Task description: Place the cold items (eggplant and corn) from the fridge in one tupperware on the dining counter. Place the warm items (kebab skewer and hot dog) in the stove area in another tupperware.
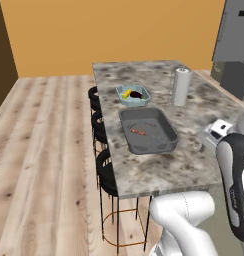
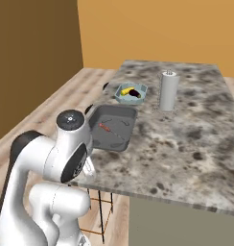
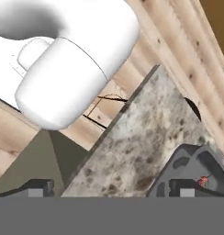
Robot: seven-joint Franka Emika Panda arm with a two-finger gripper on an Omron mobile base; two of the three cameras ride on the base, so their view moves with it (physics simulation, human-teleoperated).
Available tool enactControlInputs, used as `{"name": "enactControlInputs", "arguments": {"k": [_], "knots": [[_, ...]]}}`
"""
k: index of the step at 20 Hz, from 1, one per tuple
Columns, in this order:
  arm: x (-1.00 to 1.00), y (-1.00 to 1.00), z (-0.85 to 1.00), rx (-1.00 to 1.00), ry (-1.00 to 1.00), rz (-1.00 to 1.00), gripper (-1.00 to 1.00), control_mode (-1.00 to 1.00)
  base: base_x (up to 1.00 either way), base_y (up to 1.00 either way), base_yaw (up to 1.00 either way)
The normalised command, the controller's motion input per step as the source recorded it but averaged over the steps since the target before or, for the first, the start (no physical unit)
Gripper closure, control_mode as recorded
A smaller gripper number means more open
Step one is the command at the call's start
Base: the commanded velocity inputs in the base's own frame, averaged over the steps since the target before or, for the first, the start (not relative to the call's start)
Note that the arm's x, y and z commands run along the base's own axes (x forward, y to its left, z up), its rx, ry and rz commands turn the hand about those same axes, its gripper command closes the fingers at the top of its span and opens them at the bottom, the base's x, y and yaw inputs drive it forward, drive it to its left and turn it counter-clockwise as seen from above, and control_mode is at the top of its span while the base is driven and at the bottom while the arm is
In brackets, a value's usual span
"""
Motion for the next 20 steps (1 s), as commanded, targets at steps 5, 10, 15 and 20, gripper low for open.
{"name": "enactControlInputs", "arguments": {"k": [5,10,15,20], "knots": [[-1.00,1.00,0.00,-0.33,-0.03,0.21,-1.00,-1.00,0.00,0.00,0.00],[-0.20,0.20,0.00,-0.07,0.00,0.04,-1.00,1.00,-0.80,0.36,0.17],[0.00,0.00,0.00,0.00,0.00,0.00,-1.00,1.00,-0.84,-0.35,-0.05],[0.00,0.00,0.00,0.00,0.00,0.00,-1.00,1.00,0.17,-0.58,-0.69]]}}
